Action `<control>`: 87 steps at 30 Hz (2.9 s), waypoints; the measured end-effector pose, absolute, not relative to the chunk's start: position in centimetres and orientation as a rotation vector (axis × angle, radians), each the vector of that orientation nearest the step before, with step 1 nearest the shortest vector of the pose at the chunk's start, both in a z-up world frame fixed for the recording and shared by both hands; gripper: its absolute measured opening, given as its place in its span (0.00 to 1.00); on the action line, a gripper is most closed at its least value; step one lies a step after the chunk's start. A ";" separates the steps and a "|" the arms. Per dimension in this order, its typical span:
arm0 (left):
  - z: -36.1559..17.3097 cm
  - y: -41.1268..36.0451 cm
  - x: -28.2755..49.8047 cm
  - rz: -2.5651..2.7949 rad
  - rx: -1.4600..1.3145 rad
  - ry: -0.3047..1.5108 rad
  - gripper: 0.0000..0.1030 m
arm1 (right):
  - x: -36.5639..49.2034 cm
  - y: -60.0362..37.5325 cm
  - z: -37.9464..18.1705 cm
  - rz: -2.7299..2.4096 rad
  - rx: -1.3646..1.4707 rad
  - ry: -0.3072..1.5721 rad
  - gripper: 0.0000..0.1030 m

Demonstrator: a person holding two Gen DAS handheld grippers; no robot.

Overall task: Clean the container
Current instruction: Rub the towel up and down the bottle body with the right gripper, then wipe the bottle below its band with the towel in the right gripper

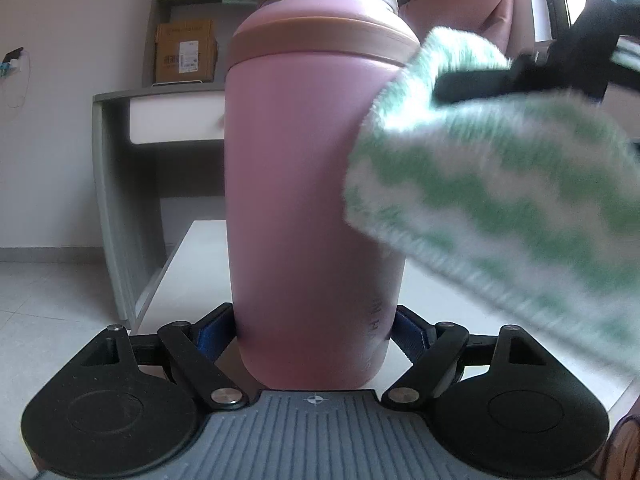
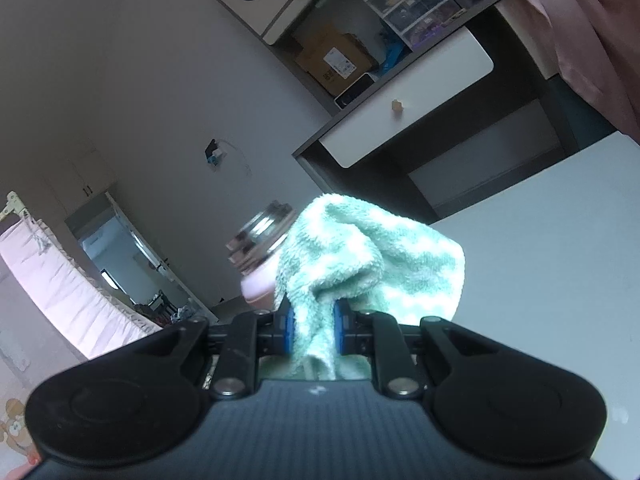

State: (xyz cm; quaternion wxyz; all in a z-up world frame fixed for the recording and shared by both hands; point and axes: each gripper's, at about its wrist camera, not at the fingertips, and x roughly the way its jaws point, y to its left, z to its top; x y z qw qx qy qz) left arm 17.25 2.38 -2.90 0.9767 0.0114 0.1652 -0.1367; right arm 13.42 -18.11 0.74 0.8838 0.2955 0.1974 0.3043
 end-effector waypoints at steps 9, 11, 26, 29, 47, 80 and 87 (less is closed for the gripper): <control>-3.0 2.0 17.0 -0.273 0.024 0.333 0.81 | 14.5 -18.3 -1.5 0.615 0.640 0.470 0.17; -3.0 2.0 17.0 -0.272 0.026 0.333 0.81 | 14.6 -18.2 -2.0 0.609 0.632 0.489 0.17; -3.1 1.8 17.3 -0.271 0.029 0.333 0.81 | 14.3 -17.5 -2.9 0.573 0.587 0.534 0.17; -3.1 1.9 17.3 -0.272 0.026 0.332 0.81 | 13.9 -17.2 -2.2 0.589 0.582 0.516 0.17; -3.3 1.6 16.7 -0.275 0.022 0.330 0.81 | 12.4 -16.9 1.8 0.659 0.565 0.390 0.17; -3.3 1.9 16.8 -0.273 0.024 0.333 0.81 | 13.8 -18.3 -0.7 0.622 0.591 0.464 0.17; -3.2 2.2 17.0 -0.274 0.021 0.333 0.81 | 14.0 -18.7 1.3 0.642 0.610 0.384 0.17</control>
